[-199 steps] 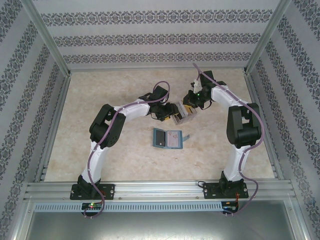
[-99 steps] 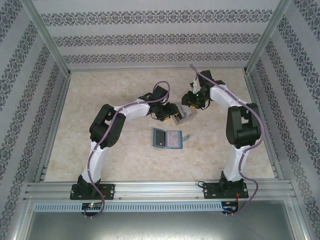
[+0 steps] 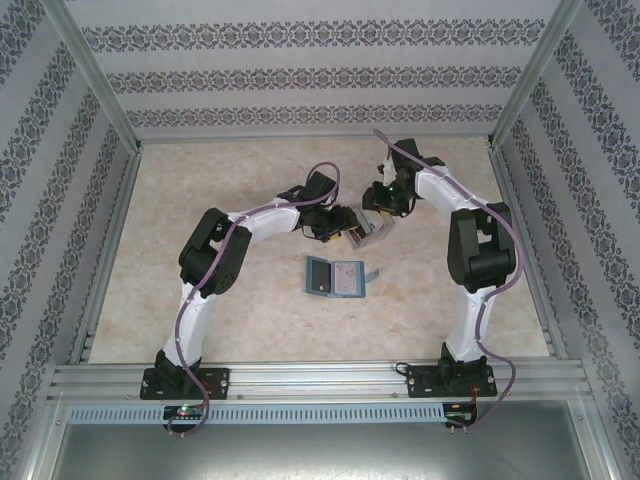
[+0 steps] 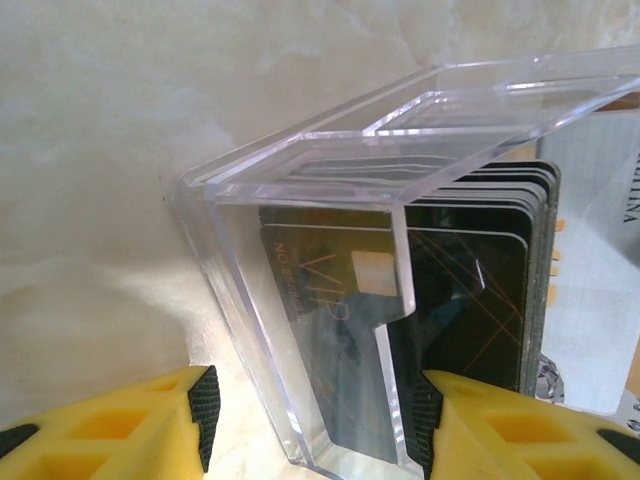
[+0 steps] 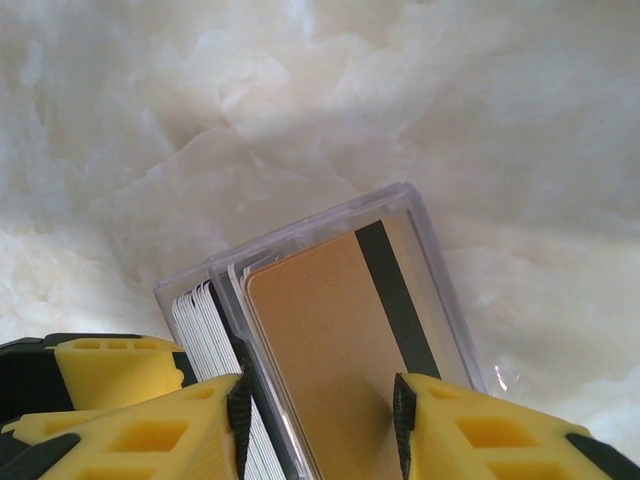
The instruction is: Put the credit cards into the card holder
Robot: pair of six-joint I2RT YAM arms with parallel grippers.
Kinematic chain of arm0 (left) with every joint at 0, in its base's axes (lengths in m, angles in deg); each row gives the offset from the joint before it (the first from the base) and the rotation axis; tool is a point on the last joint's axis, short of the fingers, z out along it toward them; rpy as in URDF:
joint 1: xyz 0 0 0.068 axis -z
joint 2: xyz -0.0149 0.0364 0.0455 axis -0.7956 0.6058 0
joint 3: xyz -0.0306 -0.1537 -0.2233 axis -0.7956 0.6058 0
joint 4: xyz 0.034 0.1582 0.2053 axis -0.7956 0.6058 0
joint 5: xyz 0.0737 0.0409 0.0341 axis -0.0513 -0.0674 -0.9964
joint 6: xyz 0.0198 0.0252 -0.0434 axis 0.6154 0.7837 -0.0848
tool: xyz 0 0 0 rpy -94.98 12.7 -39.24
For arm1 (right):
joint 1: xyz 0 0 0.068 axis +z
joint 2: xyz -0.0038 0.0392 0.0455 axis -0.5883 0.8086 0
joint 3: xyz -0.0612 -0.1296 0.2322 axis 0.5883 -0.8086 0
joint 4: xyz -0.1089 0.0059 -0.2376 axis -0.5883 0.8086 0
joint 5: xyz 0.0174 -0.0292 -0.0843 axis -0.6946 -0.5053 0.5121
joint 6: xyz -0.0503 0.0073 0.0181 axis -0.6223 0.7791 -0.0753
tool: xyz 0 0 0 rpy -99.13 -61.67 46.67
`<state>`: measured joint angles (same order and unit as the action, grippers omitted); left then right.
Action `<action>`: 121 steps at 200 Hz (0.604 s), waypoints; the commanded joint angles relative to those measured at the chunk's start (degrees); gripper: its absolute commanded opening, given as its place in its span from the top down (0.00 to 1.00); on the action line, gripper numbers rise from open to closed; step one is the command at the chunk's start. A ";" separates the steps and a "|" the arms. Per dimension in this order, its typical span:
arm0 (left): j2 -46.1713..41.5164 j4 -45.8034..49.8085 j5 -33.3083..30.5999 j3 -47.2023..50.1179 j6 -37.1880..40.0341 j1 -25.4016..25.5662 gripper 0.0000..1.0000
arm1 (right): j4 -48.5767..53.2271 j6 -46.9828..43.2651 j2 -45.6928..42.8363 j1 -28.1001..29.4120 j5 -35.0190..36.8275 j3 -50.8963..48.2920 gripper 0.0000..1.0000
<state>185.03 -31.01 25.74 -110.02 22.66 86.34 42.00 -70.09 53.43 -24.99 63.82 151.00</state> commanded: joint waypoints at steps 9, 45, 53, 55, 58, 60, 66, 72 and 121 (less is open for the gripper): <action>0.87 -1.00 0.66 0.11 -0.76 -0.13 0.44 | 1.68 -1.15 0.83 0.90 1.36 0.00 0.62; 0.71 -0.98 0.65 0.18 -0.72 -0.14 0.44 | 0.90 -0.20 -1.37 0.31 -1.95 -0.40 0.69; 0.75 -0.96 0.61 0.15 -0.76 -0.14 0.44 | 0.57 0.14 -1.90 0.01 -2.99 -0.58 0.68; 0.72 -0.97 0.65 0.24 -0.76 -0.14 0.44 | 0.44 0.24 -2.00 0.02 -3.21 -0.65 0.69; 0.74 -0.96 0.56 0.26 -0.75 -0.12 0.44 | 0.32 0.39 -2.17 -0.05 -3.48 -0.74 0.69; 0.72 -0.96 0.57 0.26 -0.76 -0.09 0.44 | 0.25 0.44 -2.26 -0.13 -3.62 -0.78 0.68; 0.66 -0.97 0.51 0.26 -0.75 -0.08 0.44 | 0.12 0.60 -2.48 -0.24 -3.97 -0.79 0.68; 0.67 -1.05 0.51 0.26 -0.72 -0.13 0.44 | 0.24 0.67 -2.58 -0.38 -4.22 -0.79 0.65; 0.62 -1.05 0.66 0.33 -0.78 -0.09 0.44 | -0.63 1.66 -2.46 -1.02 -6.49 -1.74 0.66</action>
<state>185.03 -31.01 25.74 -110.02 22.66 86.34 41.50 -69.60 53.19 -25.64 60.61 150.39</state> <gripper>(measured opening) 0.557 0.351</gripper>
